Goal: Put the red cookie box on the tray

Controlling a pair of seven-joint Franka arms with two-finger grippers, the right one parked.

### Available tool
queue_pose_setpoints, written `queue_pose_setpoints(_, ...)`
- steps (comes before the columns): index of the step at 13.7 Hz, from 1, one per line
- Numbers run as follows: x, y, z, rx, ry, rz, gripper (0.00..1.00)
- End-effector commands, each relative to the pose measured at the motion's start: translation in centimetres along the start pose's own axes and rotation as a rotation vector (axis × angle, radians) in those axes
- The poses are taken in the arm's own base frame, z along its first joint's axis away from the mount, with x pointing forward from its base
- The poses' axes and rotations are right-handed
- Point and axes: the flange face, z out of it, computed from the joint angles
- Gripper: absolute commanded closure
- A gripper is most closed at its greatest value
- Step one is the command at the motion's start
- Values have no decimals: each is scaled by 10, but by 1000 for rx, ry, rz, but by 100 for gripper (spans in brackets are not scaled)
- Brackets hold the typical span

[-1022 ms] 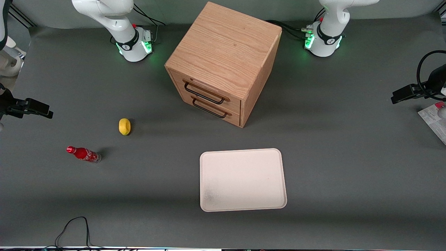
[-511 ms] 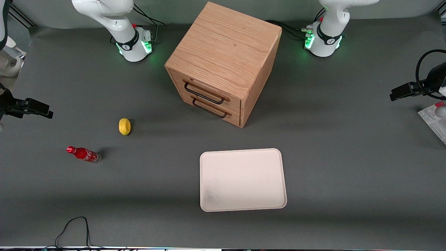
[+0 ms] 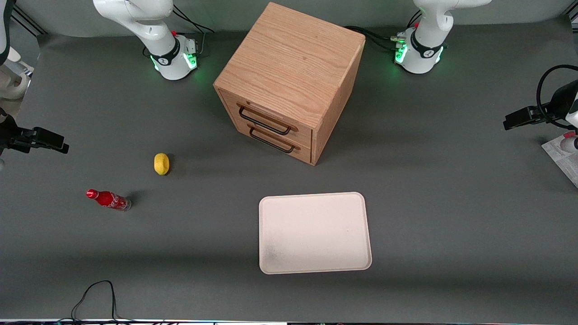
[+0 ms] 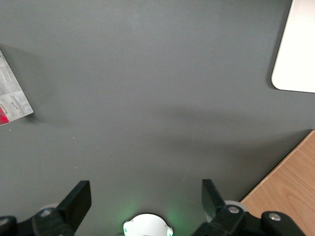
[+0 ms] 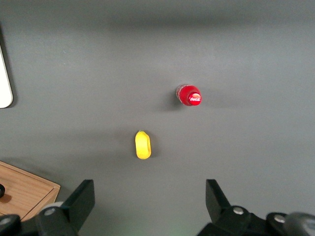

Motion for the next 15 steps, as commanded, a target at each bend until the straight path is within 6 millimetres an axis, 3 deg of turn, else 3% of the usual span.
queue_pose_setpoints(1, -7, -8, -7, 5, -7, -5, 0)
queue_pose_setpoints(5, -6, -17, -6, 12, -6, -20, 0)
queue_pose_setpoints(7, -4, -34, -7, 8, -3, -46, 0)
queue_pose_setpoints(10, 9, -58, 7, 3, -18, -83, 0)
queue_pose_setpoints(13, 9, -74, 2, 6, 0, -110, 0)
queue_pose_setpoints(15, 10, -98, 1, 29, 14, -144, 0)
